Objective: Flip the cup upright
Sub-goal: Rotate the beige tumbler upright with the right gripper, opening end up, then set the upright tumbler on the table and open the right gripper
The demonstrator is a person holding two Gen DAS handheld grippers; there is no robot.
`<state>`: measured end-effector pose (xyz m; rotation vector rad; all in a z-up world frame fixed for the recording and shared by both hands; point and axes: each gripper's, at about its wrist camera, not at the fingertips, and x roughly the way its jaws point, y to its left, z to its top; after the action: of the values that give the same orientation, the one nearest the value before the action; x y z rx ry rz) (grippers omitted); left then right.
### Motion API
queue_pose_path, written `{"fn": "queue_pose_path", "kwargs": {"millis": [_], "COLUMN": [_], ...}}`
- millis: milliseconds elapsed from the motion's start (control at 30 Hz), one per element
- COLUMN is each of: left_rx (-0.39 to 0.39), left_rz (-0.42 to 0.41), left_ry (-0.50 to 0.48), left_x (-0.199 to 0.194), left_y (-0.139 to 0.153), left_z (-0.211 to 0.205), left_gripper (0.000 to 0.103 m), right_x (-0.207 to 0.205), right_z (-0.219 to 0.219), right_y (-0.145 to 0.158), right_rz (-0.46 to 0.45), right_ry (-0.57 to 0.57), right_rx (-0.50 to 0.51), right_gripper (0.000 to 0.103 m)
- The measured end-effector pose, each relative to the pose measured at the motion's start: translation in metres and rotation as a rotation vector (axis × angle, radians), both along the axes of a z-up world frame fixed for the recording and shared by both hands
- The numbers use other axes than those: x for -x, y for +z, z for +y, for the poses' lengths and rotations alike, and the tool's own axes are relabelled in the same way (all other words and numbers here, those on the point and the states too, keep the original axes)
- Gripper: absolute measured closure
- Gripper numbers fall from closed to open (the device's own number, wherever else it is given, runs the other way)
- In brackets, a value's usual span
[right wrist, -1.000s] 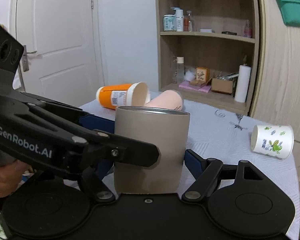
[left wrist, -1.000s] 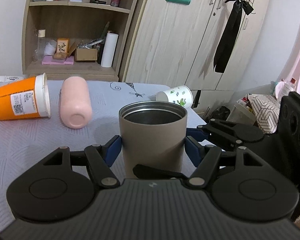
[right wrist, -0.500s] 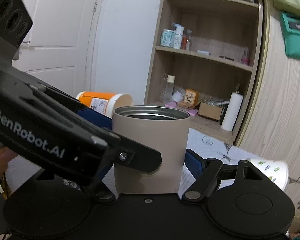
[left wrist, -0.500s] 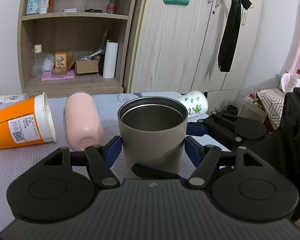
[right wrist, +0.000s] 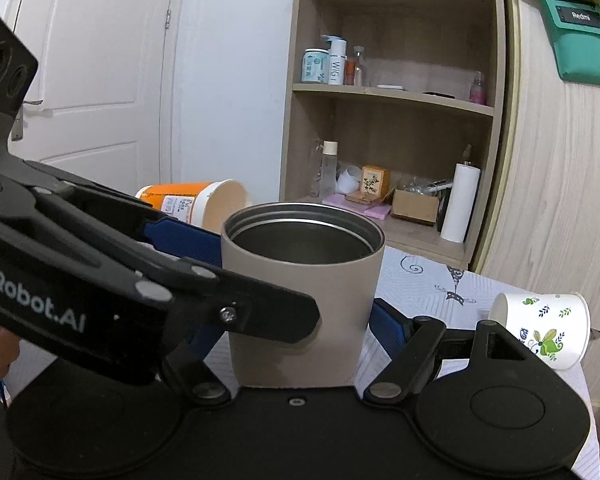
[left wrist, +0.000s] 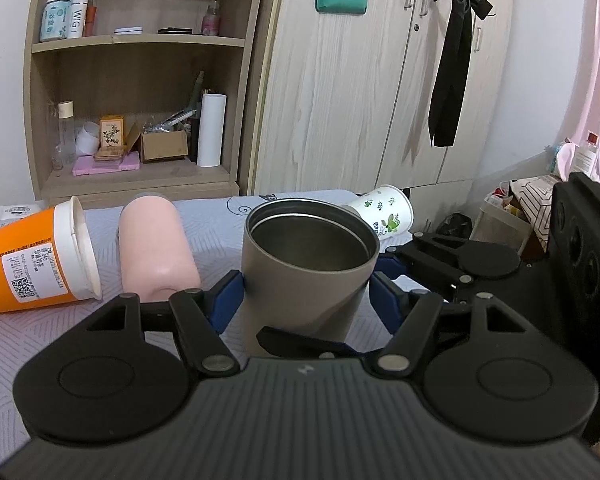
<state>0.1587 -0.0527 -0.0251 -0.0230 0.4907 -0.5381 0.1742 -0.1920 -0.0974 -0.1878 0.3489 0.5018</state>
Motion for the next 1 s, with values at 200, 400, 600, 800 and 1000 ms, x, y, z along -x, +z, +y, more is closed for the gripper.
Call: {"fn": "queue_pose_path", "kwargs": {"millis": [200, 400, 600, 800, 1000], "left_rx": [0.003, 0.048, 0.009, -0.004, 0.001], "left_rz": [-0.025, -0.046, -0.124, -0.183, -0.211], "left_ry": [0.034, 0.078, 0.157, 0.230, 0.290], "left_x": [0.010, 0.037, 0.076, 0.119, 0.153], "left_y": [0.006, 0.018, 0.029, 0.046, 0.060], "left_z": [0.006, 0.016, 0.018, 0.025, 0.032], "left_gripper": [0.031, 0.030, 0.030, 0.030, 0.029], "right_x": [0.008, 0.035, 0.065, 0.094, 0.123], "right_z": [0.002, -0.003, -0.006, -0.017, -0.024], "right_y": [0.002, 0.010, 0.023, 0.037, 0.058], "right_rz": [-0.013, -0.038, -0.073, -0.051, -0.069], "right_ry": [-0.064, -0.063, -0.124, -0.252, -0.317], "right_rx": [0.030, 0.032, 0.041, 0.015, -0.032], "right_gripper": [0.010, 0.010, 0.010, 0.010, 0.010]}}
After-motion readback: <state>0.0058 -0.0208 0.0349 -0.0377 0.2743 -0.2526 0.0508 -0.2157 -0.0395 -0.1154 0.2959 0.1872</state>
